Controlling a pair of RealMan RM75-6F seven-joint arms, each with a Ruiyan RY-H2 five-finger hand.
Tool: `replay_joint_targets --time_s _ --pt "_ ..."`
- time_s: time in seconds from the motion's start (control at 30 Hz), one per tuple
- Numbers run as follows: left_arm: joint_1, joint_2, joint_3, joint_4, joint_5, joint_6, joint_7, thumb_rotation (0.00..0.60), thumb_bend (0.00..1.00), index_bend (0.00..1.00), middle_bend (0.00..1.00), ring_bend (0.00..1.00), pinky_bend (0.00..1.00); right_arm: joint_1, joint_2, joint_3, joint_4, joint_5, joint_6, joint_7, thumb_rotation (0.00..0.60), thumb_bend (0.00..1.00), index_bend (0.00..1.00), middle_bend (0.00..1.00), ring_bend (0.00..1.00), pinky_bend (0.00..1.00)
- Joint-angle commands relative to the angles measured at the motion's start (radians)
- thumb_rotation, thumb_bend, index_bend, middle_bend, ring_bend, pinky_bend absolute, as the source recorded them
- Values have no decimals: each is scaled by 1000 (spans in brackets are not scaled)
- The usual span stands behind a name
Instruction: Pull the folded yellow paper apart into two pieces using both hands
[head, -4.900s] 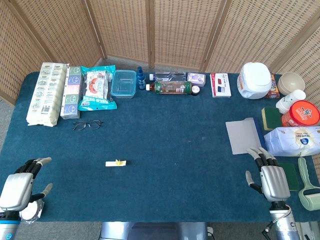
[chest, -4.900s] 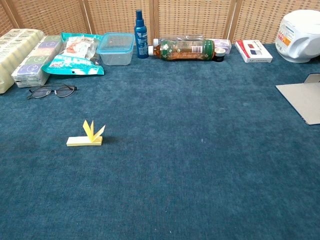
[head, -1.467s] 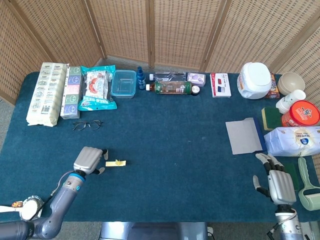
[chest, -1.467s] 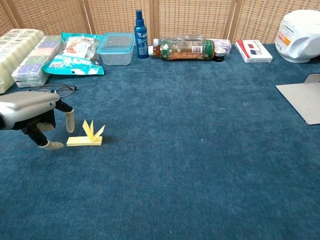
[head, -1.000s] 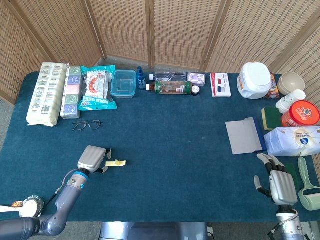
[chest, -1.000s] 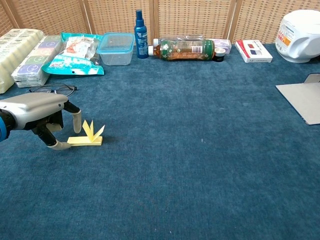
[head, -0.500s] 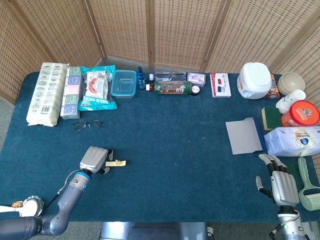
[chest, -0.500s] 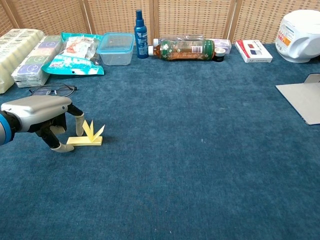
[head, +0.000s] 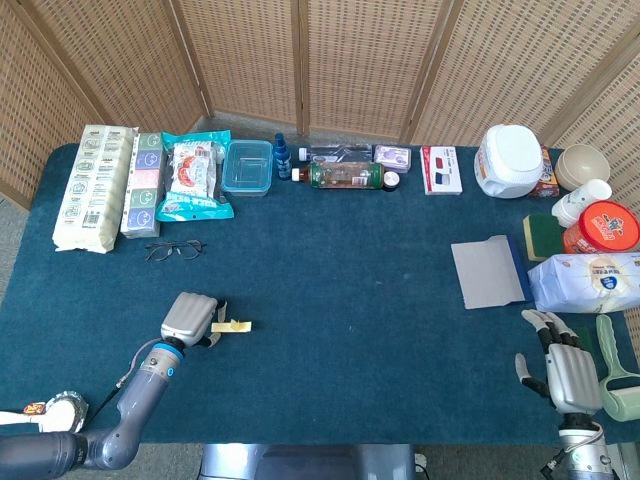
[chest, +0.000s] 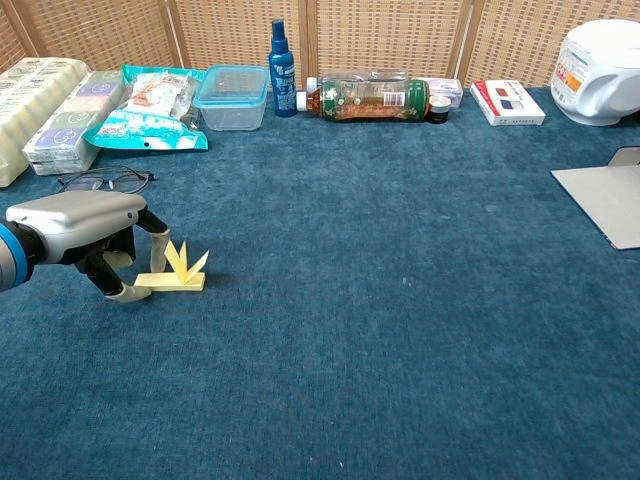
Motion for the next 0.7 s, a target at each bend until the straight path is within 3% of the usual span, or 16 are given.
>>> replay_joint_targets --time_s 0.03,0.33,0.53,0.7 --pt "-2 0 2 0 -5 1 4 600 265 496 983 1000 1000 -2 0 0 2 0 1 3 600 470 162 214 108 189" --pt "-12 1 4 -2 -29 1 16 600 278 522 983 1000 1000 -4 -1 0 6 1 0 9 600 470 162 214 108 189" --pt "-23 2 6 -6 -41 -5 25 600 325 607 998 1000 1000 -7 -1 1 8 2 2 13 600 470 162 215 108 189" --pt "-27 26 8 -16 13 1 4 600 348 650 1000 1000 1000 -7 -2 3 10 -4 4 20 600 470 162 215 108 188"
